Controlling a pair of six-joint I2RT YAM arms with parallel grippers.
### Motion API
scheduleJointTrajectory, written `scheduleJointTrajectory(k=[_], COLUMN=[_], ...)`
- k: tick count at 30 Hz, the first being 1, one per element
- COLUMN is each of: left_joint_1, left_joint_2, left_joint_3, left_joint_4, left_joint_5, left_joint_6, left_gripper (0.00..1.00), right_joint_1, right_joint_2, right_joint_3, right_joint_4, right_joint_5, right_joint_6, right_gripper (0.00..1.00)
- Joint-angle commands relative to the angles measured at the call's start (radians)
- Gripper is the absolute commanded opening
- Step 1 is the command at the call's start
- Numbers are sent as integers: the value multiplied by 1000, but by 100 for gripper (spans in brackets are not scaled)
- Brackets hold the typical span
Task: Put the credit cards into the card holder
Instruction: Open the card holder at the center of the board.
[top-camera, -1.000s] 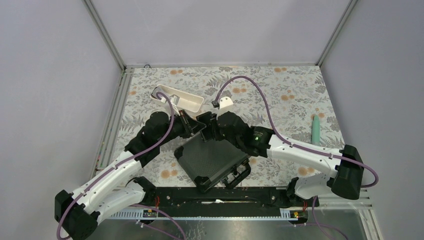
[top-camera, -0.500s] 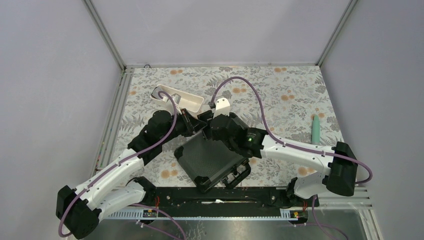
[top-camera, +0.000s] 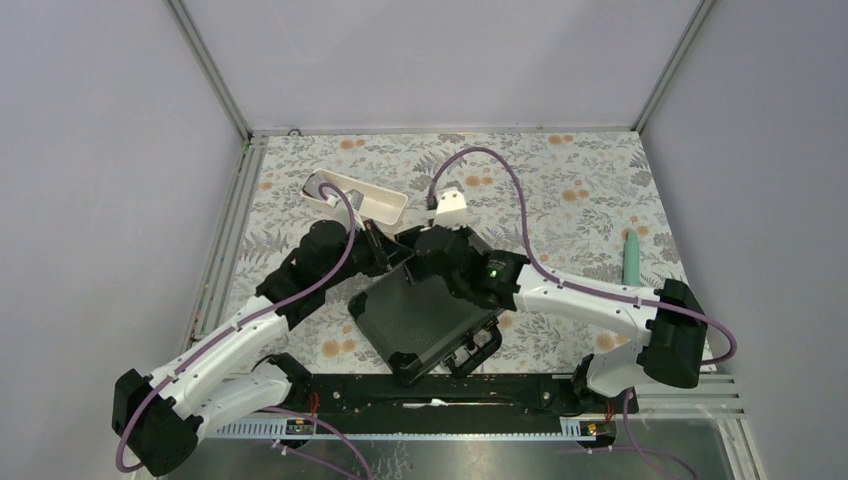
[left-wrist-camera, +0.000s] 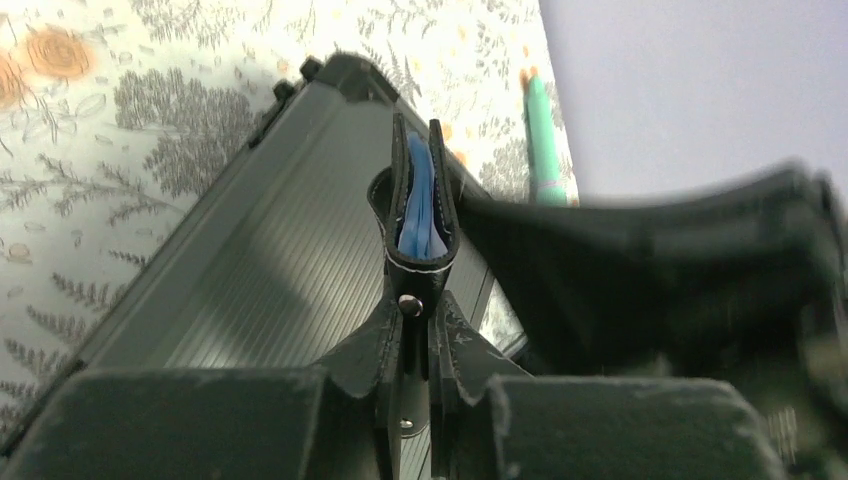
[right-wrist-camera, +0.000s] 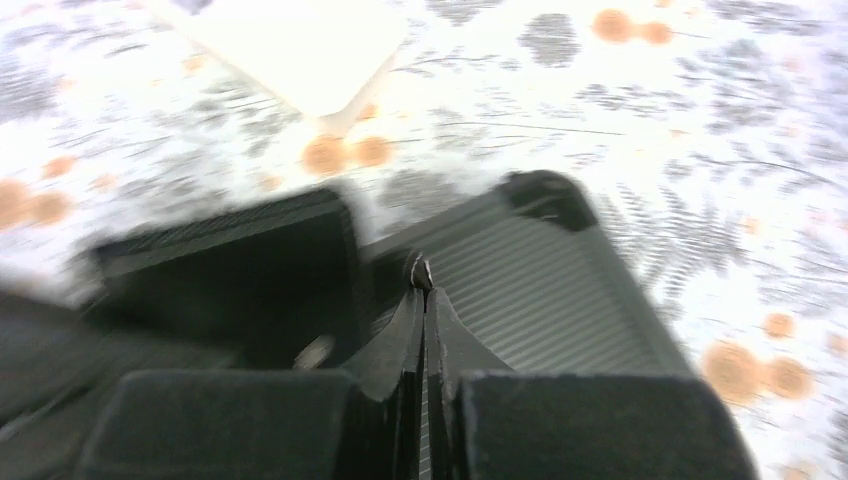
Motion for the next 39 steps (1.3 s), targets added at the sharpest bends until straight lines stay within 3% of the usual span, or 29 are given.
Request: scheduleJointTrajectory(k=[1,9,12,14,16,20,27,39], left_joint_1=[-24,-24,-22,-22,-19,-16,-7,2], left_joint_2=[-31,-30,-28,-25,-15,3,0,-13], left_joint_3=[46,42,36,24,7,-36,-67,-86], left_joint_4=[-108,-104,-108,-105,-93,-57,-51,-64], left_joint_5=[52,59,64,71,98,145,160,164], left_joint_6=[0,-6,-7,-12,-21,-42,-43,-34], left_gripper=[0,0,0,0,0,2,3,3], right_joint_1=[-98,-130,-183,-258,-329,-434,-460,-461], right_joint_2=[3,-75,-157,-231,-306,-368,-372,-280], right_joint_3=[11,-31,-79,-130,-195,-260,-384,-428], right_joint_4=[-83,-92,-93,-80,-39,-23,157,209], right_joint_5=[250,83,-58,-199,-368,-656,-1004,-992], right_joint_6=[-8,13,45,61,50,48,100,91], right_gripper=[0,2,40,58,71,83,80,54])
